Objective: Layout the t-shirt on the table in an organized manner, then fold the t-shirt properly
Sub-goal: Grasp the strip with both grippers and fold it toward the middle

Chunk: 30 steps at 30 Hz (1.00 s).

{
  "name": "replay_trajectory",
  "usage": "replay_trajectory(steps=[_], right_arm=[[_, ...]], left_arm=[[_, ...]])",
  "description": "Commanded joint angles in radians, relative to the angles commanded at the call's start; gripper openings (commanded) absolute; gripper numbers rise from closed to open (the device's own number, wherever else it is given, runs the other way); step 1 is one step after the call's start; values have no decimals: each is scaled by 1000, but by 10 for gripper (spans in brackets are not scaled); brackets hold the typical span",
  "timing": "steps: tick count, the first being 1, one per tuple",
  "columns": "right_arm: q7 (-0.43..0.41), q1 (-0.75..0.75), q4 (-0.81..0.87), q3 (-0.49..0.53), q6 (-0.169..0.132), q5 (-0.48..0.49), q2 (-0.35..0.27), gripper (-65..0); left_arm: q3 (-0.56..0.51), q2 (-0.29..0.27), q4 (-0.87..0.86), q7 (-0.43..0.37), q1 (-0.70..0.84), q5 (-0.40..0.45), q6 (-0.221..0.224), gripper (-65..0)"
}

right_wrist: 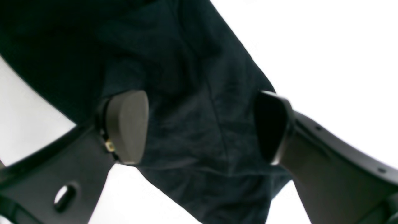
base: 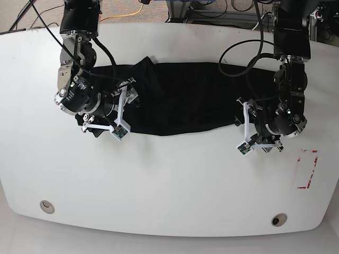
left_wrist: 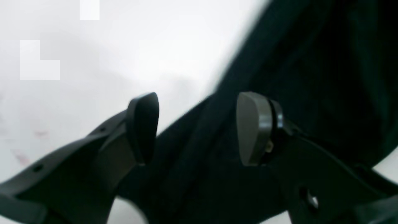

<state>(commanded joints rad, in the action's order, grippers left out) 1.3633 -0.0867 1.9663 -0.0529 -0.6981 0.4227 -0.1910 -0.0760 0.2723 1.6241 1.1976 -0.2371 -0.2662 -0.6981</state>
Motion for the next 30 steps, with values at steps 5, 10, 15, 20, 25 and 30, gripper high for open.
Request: replay_trajectory(steps=[5,10,15,20,25,30], right_arm=[[0,2,0,-2,0,0,0,-155],[0,2,0,-2,0,0,0,-155],[0,2,0,-2,0,0,0,-155],[0,2,0,-2,0,0,2,-155],[0,3,0,-2,0,3,2,-155],[0,9,0,-3,0,3,2,-155]], left_arm=[[-43,-2,-66,-37,-3,0,0,-275],[-44,-2,-129,-68,-3,0,0,-276],[-44,-2,-161,-69,-3,0,0,-278],[-44,-2,-184,-71,-3,0,0,-279],[-44,2,-203,-109,-2,2,0,-319],[-44,2,-245,-110,-3,2,0,-381]])
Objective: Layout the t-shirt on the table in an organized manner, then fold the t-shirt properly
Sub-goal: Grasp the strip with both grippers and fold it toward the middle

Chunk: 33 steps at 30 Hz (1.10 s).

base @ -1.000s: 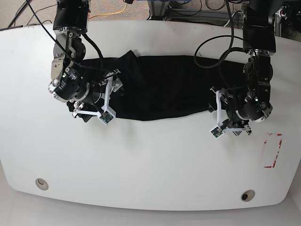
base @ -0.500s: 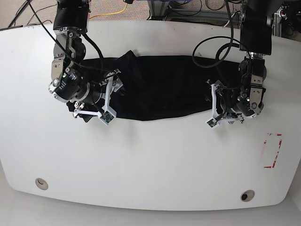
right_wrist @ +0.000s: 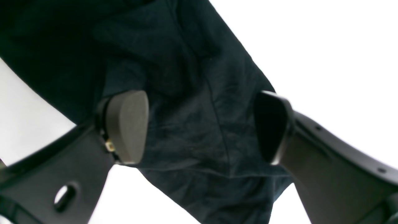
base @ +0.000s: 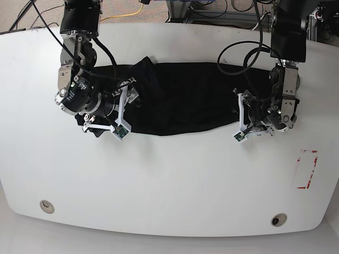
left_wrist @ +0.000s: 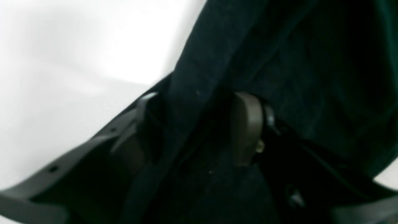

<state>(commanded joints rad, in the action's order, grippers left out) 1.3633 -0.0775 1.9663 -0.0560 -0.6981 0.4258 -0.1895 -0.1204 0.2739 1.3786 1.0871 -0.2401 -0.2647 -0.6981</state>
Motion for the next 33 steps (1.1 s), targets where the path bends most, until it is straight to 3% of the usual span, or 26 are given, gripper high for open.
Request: replay_trajectory(steps=[3,8,10,22,27,33], right_arm=[[0,5,0,0,0,0,0,-155],[-2,6,0,0,0,0,0,-155],[-2,6,0,0,0,0,0,-155],[0,6,-11,-91,0,-2,21,-155],[0,5,-66,-94,0,0,21,-155],[0,5,-78,-94,0,3,23,-155]], left_arm=[[0,0,2,-2,0,0,0,-413],[3,0,2,-15,2,0,0,-567],[2,2,2,-21,2,0,0,-586],[23,34,115,-17,9,0,0,-589],[44,64,149,35,11,-2,0,-589],[74,71,213,41,54,0,0,-583]])
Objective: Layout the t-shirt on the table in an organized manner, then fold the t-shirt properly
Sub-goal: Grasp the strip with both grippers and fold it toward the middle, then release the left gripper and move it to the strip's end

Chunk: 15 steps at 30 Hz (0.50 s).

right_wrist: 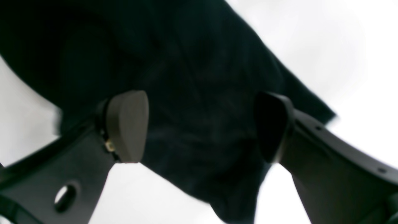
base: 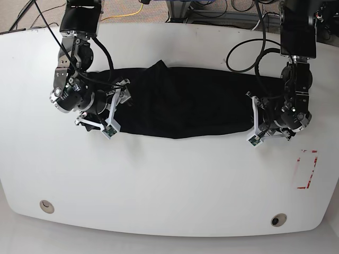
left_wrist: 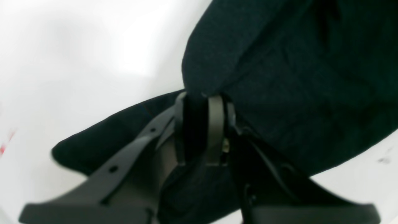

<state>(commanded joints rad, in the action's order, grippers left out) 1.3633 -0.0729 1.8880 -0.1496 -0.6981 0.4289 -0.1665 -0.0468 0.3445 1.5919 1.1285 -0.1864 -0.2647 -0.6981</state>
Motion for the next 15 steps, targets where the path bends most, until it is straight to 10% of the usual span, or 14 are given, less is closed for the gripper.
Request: replay_trajectory(steps=[15], right_arm=[[0,-9,-2,3,0,-5,49,-154]], left_arm=[[5,26,9,15,48,0,0,-529]])
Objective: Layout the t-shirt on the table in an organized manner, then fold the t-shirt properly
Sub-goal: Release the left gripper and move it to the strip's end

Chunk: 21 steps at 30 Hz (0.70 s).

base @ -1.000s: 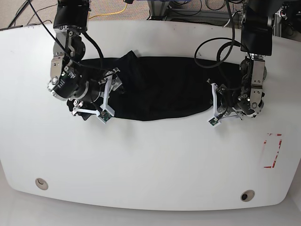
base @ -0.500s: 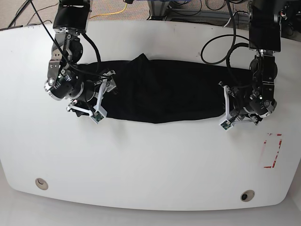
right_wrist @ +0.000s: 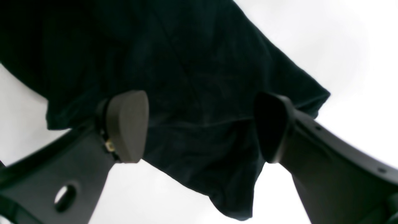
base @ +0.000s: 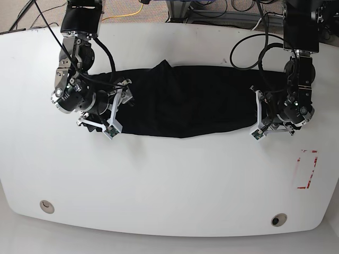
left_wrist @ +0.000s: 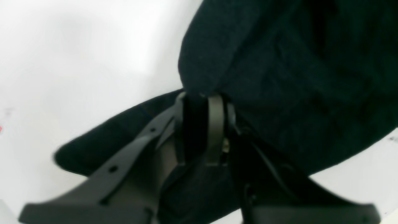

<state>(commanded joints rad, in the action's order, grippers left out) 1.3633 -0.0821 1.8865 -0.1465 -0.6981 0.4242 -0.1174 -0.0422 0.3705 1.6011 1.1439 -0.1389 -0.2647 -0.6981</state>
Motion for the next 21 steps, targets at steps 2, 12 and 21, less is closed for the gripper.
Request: replay_trajectory(steps=[2,12,21], right_arm=[[0,-9,-2,0,0,0,17,-154],[-28,-12,-51,2,0,-3,74,-154],[-29,-12,-52,2,0,-3,71,-154]], left_arm=[[0,0,0,2,0,0,0,-463],[117,5,3,54,-5,0,0,-335],[206,115,34,54,-2,-8,0,-332]])
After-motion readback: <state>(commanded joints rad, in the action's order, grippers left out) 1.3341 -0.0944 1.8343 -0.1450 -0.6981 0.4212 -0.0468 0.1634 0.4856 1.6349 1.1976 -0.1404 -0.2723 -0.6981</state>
